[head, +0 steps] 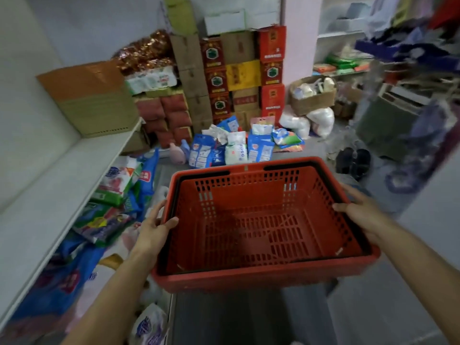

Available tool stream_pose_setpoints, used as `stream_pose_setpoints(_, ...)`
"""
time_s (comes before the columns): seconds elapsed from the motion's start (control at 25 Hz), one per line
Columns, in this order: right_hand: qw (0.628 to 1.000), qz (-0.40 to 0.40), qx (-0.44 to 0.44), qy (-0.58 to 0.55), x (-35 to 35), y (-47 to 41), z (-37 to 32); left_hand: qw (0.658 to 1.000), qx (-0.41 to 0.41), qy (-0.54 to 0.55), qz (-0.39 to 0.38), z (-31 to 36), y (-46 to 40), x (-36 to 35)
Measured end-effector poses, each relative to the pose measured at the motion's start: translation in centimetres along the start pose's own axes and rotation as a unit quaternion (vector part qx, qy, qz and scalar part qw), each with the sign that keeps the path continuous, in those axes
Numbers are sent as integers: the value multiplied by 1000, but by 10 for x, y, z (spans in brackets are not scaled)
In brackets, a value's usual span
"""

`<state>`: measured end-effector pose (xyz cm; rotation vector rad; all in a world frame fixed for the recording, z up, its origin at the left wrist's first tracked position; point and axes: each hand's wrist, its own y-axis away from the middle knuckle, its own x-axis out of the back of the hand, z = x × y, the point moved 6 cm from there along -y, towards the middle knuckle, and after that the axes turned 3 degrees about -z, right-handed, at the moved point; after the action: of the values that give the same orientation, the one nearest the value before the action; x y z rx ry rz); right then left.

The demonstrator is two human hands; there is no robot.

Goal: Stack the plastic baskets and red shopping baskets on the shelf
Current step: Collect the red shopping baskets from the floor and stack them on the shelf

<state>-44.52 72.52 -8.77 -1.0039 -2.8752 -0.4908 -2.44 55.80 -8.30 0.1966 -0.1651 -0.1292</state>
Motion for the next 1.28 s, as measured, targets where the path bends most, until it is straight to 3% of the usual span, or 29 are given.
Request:
stream_pose_setpoints(0.28, 988, -142, 38, 38, -84, -159, -106, 986, 11, 64, 151, 36, -54, 2)
stream_pose_setpoints(0.52, 960, -260, 83, 67, -193, -233, -205, 955, -9, 95, 280, 94, -80, 47)
stream_pose_setpoints(0.88, 893, -418, 145, 80, -429, -282, -332, 901, -21, 74, 426, 178, -124, 167)
stream_pose_setpoints(1.28, 809, -543, 157, 164, -663, -288, -408, 857, 26, 82, 509, 203, -169, 264)
